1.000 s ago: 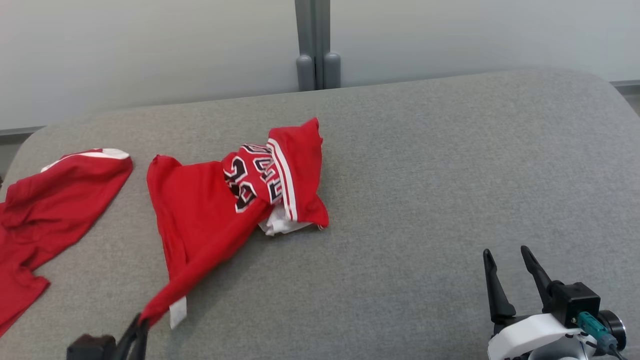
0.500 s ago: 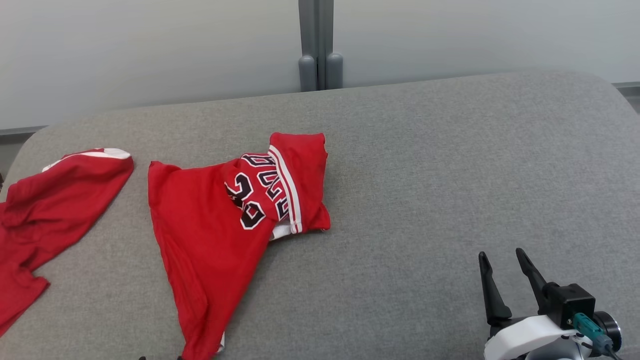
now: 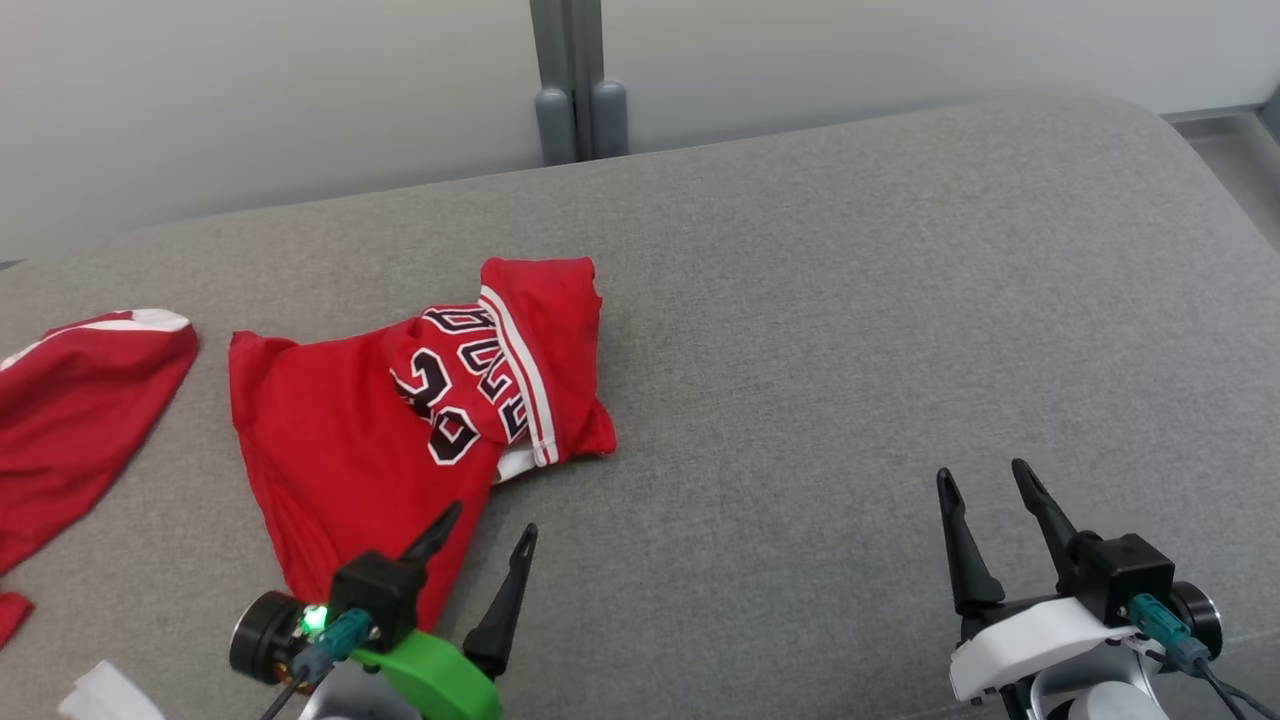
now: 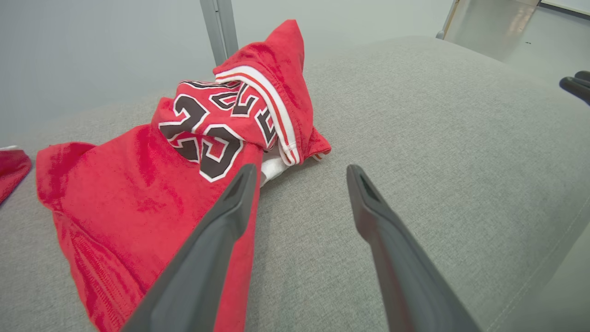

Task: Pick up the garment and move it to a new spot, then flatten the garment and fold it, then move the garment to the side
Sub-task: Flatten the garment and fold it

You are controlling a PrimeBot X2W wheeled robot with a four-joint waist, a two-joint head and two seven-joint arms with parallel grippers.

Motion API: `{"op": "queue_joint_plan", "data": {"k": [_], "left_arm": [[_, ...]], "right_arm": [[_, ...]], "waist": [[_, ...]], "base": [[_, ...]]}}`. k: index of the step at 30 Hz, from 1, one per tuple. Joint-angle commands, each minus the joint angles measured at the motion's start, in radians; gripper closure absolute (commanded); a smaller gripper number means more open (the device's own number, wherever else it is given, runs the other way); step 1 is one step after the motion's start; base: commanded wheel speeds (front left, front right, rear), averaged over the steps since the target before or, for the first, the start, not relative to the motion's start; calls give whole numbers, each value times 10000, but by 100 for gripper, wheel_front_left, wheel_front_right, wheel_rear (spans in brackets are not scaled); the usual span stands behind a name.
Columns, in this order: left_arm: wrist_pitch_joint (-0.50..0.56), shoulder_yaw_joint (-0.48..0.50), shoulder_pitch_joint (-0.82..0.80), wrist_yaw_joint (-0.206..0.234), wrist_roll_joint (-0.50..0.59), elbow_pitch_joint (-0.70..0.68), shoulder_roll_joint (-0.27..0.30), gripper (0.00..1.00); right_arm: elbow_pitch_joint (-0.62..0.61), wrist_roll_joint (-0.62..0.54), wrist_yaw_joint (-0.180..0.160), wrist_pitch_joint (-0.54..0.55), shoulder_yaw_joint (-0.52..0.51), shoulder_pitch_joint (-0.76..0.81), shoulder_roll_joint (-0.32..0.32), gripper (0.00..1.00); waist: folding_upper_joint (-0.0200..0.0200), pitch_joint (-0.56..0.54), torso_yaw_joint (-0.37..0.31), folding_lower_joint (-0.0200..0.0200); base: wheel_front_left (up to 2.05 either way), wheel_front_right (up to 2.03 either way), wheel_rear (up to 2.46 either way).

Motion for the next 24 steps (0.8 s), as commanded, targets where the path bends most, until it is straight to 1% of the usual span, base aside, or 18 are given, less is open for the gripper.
{"op": "queue_joint_plan", "data": {"k": [1,2,6,9,13,18,23,24], "left_arm": [[36,-123,-402,-181,190,325,-246,0],[3,-134,-625,-298,149,620,-489,0],[-33,-227,-1399,-777,181,1832,-986,0],[-13,-297,-1813,-1093,212,2719,-1221,0],[89,-370,-2319,-1392,244,3993,-1422,0],[-87,-338,-2699,-1497,246,5267,-1639,0],[-105,-452,-2964,-1690,327,6171,-1728,0],[-93,-499,-3024,-1752,360,6354,-1776,14]], "right_arm": [[-54,-43,-10,-32,33,-142,-22,0],[-57,-14,-10,-31,89,-231,-22,0],[-129,110,-10,-32,157,-457,-22,0],[-183,181,-10,-32,154,-494,-25,0],[-197,202,-10,-32,115,-535,-20,0],[-175,234,-10,-32,123,-594,-20,0],[-152,249,-10,-32,113,-694,-20,0],[-143,262,-10,-32,129,-713,-22,0]], "waist": [[-1,300,-332,0],[-1,388,-456,0],[-1,724,-847,0],[-1,932,-1046,0],[-1,1137,-1196,0],[-1,1198,-1263,0],[-1,1210,-1239,0],[-1,1206,-1235,0]], "base": [[0,0,0],[0,0,0],[0,0,0],[0,0,0],[0,0,0],[0,0,0],[0,0,0],[0,0,0]]}}
